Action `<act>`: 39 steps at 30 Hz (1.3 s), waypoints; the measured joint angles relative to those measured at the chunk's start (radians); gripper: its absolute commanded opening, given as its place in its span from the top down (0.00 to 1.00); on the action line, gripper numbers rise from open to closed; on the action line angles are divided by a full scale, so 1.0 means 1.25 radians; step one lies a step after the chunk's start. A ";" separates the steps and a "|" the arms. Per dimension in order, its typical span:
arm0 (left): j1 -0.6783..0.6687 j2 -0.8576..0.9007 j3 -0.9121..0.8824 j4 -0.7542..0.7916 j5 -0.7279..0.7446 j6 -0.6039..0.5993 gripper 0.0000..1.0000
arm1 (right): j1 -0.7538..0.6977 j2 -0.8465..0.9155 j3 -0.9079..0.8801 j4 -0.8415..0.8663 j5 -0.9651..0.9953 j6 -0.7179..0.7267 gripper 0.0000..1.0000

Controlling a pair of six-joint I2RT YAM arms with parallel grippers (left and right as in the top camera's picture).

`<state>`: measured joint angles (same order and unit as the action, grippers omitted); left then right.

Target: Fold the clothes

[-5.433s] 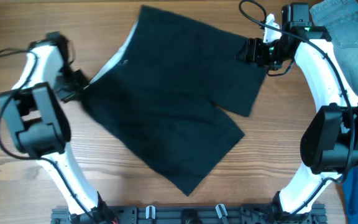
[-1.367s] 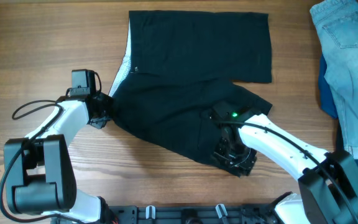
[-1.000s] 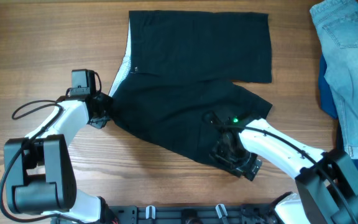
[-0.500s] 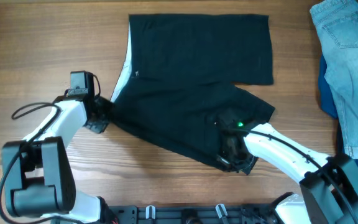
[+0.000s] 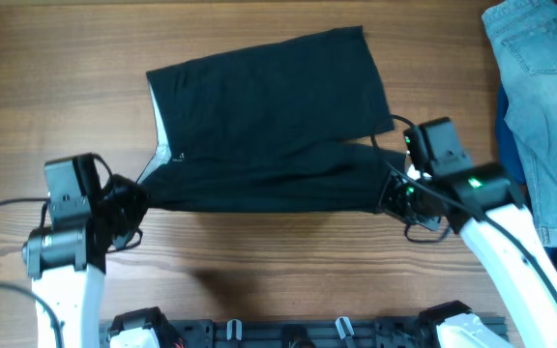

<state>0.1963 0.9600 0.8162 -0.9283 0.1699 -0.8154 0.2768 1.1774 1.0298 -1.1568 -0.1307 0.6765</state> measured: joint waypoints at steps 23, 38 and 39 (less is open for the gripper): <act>0.002 0.232 0.002 0.517 -0.052 0.012 0.96 | -0.006 0.358 0.020 0.894 0.039 -0.148 0.96; -0.028 0.550 0.000 1.014 -0.078 0.028 0.00 | -0.020 0.602 0.020 1.205 0.070 -0.172 0.00; -0.028 0.559 0.000 1.036 -0.093 0.027 0.00 | -0.026 0.613 0.020 1.227 0.077 -0.171 0.00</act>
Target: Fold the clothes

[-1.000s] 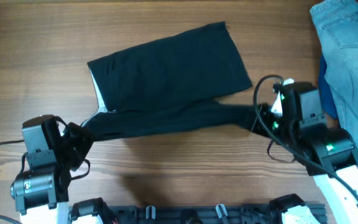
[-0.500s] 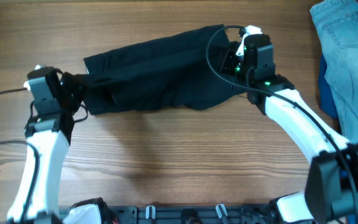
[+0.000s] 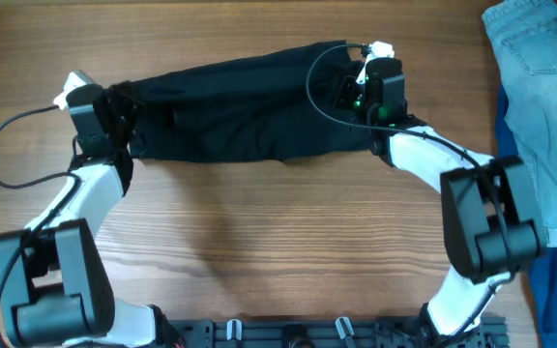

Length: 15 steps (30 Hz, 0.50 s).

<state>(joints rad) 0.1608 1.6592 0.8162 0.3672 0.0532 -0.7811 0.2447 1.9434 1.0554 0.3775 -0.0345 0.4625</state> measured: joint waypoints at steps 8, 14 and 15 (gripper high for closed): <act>-0.002 0.009 0.000 0.098 -0.048 0.030 0.01 | -0.018 0.016 0.000 0.081 0.027 -0.004 0.00; -0.002 0.002 0.005 -0.048 0.034 0.135 0.00 | -0.019 -0.035 0.003 -0.110 -0.052 -0.051 0.00; -0.002 -0.002 0.006 -0.088 0.046 0.152 0.00 | -0.019 -0.047 0.003 -0.128 -0.070 -0.059 0.00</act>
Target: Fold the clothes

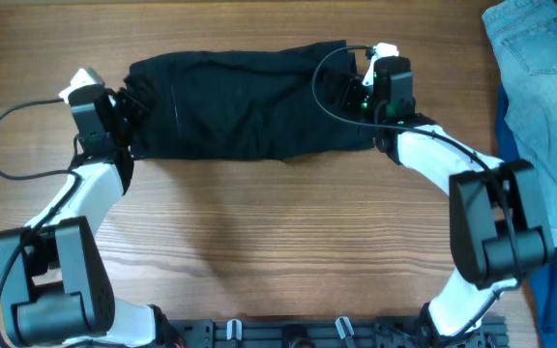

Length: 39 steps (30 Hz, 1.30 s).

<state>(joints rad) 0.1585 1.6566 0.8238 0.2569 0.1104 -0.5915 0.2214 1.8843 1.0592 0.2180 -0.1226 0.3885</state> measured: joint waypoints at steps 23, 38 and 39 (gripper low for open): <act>-0.036 -0.010 0.000 -0.182 0.150 0.063 0.00 | 0.009 0.180 0.020 0.249 -0.008 0.051 0.88; -0.040 -0.012 0.000 -0.176 0.108 0.063 0.00 | -0.124 0.205 0.356 -0.185 -0.191 -0.010 0.15; -0.038 -0.016 0.000 -0.177 0.107 0.066 0.00 | -0.122 0.201 0.358 -0.233 -0.209 -0.023 0.01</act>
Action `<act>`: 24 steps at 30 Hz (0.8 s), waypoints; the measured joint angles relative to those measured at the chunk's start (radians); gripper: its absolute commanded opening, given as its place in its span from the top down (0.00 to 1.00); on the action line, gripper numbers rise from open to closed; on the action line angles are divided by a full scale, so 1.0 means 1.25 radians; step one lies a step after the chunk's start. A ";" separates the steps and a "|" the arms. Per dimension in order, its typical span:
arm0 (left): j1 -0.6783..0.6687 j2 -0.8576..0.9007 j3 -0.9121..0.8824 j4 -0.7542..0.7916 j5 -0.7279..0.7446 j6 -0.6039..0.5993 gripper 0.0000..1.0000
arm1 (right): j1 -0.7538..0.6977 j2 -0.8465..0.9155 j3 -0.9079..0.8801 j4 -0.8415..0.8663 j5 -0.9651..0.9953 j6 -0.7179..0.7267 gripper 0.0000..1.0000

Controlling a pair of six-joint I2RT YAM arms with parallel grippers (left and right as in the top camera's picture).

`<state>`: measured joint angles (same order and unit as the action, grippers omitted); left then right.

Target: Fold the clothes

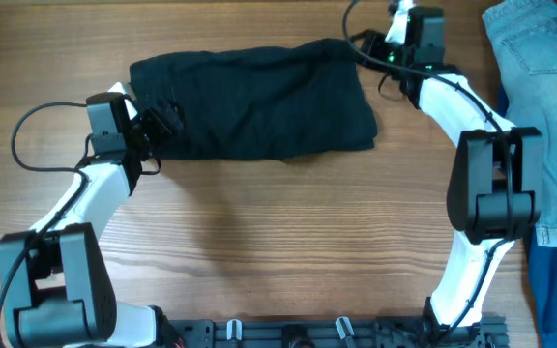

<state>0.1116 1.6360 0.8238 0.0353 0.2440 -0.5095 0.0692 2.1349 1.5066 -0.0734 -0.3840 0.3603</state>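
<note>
A black garment lies folded into a wide band across the back middle of the wooden table. My left gripper rests at the band's lower-left edge, its fingers apart and gripping no cloth. Just off the band's upper-right corner, my right gripper holds no cloth either, and the arm behind it reaches along the back right.
Light blue jeans lie at the right edge of the table. A dark blue cloth lies below them at the front right. A black rail runs along the front edge.
Both grippers have let go of the black garment. The right one now sits further back and right, off the upper-right corner. The left one has shifted slightly forward and right. The garment lies still.
At first both grippers held the near edge of the spread black garment, close to the front. Then they were at the back with that edge carried over, leaving a narrow band. The band settled flat, and now both grippers are free of it.
</note>
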 measured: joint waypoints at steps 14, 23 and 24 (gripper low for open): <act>0.113 -0.036 0.220 -0.305 0.092 0.195 0.00 | 0.033 -0.170 -0.004 -0.255 -0.108 -0.118 0.87; 0.150 0.031 0.258 -0.308 0.127 0.291 0.00 | 0.066 -0.045 -0.013 -0.266 -0.115 -0.126 0.90; 0.150 0.042 0.259 -0.294 0.126 0.294 0.00 | 0.066 -0.032 -0.016 -0.266 -0.115 -0.126 0.90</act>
<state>0.2985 1.6886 1.1477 -0.3325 0.4011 -0.1425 0.1516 2.0945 1.4868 -0.4065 -0.5274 0.2031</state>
